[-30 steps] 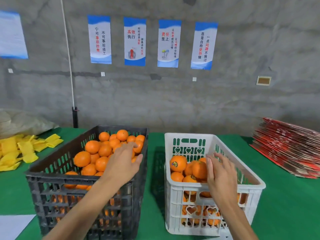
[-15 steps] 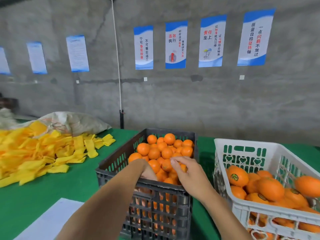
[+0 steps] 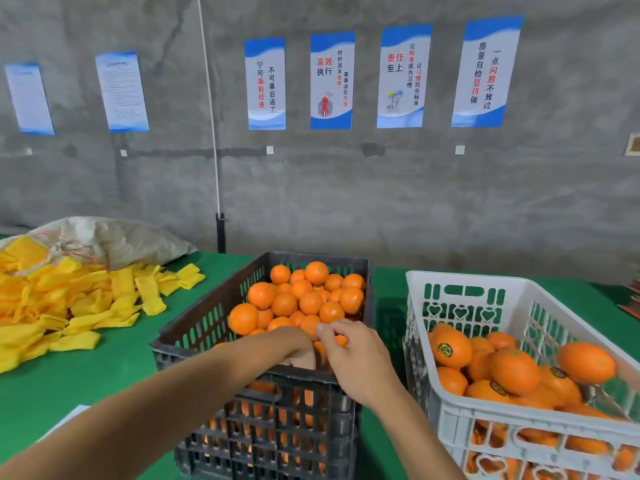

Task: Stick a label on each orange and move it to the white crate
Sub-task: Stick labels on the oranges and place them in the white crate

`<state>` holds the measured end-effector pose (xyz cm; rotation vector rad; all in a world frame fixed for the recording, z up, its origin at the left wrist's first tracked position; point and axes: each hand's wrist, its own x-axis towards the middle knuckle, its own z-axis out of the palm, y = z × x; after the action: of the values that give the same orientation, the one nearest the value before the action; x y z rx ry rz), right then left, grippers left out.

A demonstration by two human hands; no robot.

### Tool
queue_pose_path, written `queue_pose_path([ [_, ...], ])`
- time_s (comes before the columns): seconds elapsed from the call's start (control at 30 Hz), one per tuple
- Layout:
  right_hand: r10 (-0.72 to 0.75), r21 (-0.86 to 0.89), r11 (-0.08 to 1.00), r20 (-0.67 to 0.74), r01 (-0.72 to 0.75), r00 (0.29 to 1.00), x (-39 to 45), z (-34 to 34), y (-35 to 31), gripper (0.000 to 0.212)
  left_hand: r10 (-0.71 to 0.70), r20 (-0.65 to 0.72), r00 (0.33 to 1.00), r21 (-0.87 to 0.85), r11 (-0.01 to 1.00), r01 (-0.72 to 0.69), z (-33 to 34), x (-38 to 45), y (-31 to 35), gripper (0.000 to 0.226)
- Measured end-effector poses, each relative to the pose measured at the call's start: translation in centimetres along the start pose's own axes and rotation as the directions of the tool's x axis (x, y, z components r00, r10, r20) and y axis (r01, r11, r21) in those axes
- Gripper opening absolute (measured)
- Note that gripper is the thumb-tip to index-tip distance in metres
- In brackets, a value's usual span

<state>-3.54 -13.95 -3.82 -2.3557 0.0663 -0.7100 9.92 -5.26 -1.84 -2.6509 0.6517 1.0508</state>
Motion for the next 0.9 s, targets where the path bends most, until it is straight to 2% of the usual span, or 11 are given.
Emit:
queue_pose_path([
  [0.03,0.002,0.043,0.999,-0.002,-0.002,1.0,0.1,0.0,0.0,0.035,0.091,-0.004,0.996,0.011,0.996,-0.091,0.0,-0.1,-0.1,0.031],
  [0.1,0.028,0.122,0.992,-0.01,-0.027,1.0,0.3,-0.1,0.3,0.02,0.201,-0.089,0.976,-0.136,0.968,-0.212,-0.1,-0.5,-0.5,0.027],
  [0.17,0.052,0.153,0.987,0.01,-0.053,0.999,0.8,-0.4,0.8,0.02,0.218,-0.312,0.925,-0.317,0.894,-0.318,-0.1,-0.9,-1.5,0.043],
  [0.23,0.074,0.16,0.984,0.034,-0.078,0.997,1.0,-1.0,0.7,0.035,0.18,-0.536,0.825,-0.401,0.805,-0.437,0.3,-2.1,-2.3,0.065],
  [0.33,0.091,0.251,0.964,-0.005,-0.087,0.996,0.8,-1.7,0.3,0.049,0.167,-0.869,0.467,-0.132,0.829,-0.543,2.2,-4.8,-1.6,0.072],
  [0.43,0.053,0.416,0.909,-0.112,-0.001,0.992,-1.2,-2.2,-0.9,0.047,0.085,-0.984,0.159,-0.044,0.745,-0.666,5.6,-8.0,0.8,0.071],
  [0.5,0.043,0.477,0.876,-0.233,0.076,0.971,-3.8,-2.4,-1.3,0.046,0.071,-0.997,0.019,0.038,0.723,-0.689,8.3,-9.2,2.3,0.069],
  [0.57,0.036,0.452,0.882,-0.344,0.132,0.938,-7.2,-2.2,-0.9,0.05,0.092,-0.994,-0.067,0.112,0.696,-0.709,11.5,-9.8,3.2,0.072],
  [0.63,0.039,0.414,0.902,-0.361,0.123,0.932,-10.5,-1.6,0.4,0.052,0.102,-0.994,-0.05,0.106,0.669,-0.736,14.8,-9.2,3.8,0.074],
  [0.73,0.098,0.361,0.933,-0.276,0.008,0.956,-14.9,-0.3,3.4,0.039,0.142,-0.986,0.085,0.012,0.579,-0.815,19.9,-6.9,4.6,0.07],
  [0.9,0.236,0.149,0.964,-0.106,-0.219,0.966,-19.2,1.7,9.8,0.031,0.117,-0.878,0.465,-0.389,0.394,-0.833,26.6,-2.0,4.4,0.072],
])
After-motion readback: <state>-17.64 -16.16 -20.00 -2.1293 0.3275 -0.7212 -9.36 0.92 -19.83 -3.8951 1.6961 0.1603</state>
